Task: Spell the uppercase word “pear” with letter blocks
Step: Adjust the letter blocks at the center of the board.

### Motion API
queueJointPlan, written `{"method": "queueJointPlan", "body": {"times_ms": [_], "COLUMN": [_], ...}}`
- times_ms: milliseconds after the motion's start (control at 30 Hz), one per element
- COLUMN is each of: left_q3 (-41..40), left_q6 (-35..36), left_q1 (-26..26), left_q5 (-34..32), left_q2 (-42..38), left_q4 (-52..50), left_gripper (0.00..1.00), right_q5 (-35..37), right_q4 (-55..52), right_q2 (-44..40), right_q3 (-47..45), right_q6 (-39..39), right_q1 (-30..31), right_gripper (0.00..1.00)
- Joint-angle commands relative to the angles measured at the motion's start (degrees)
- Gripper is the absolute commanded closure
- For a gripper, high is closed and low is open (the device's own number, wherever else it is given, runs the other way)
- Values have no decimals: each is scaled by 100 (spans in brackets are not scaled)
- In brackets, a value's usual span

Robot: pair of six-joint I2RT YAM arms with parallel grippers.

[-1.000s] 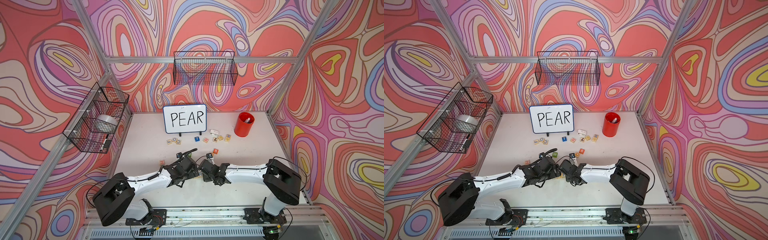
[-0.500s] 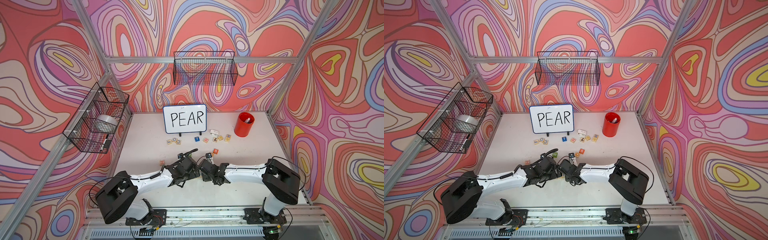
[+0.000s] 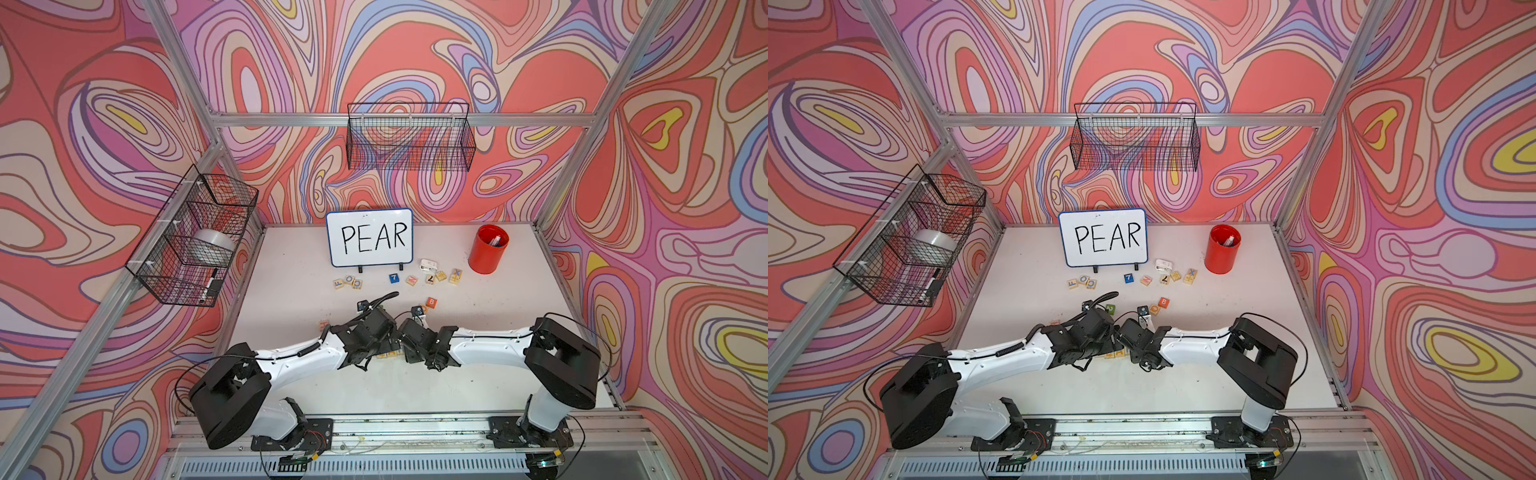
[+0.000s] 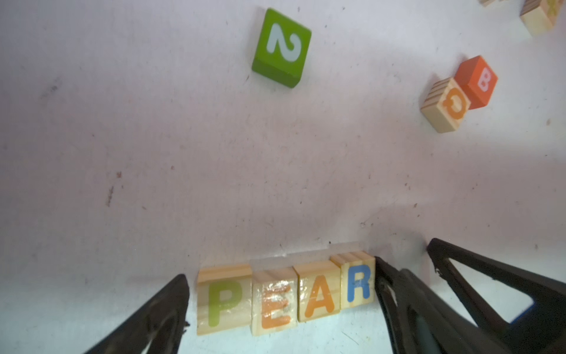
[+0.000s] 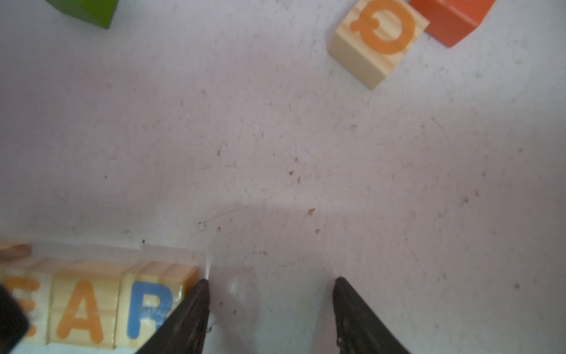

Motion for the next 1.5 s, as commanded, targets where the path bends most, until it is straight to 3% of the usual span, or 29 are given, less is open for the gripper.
{"method": "queueJointPlan", "body": {"times_ms": [0, 467, 1467], "left_q3": [276, 788, 485], "left_q6": [252, 230, -728], "left_q1": [15, 19, 14], "left_q5": [-302, -189, 21], "left_q2": [21, 1076, 1116], "left_q4": [-226, -32, -207], "left_gripper": [0, 0, 0], "right_q5": [9, 94, 110], "right_q4": [-20, -87, -119], "right_q2": [-75, -239, -195], "right_q3": [0, -123, -53], "right_q6": [90, 158, 76], "right_q1": [41, 41, 41], "right_gripper": [35, 34, 34]}}
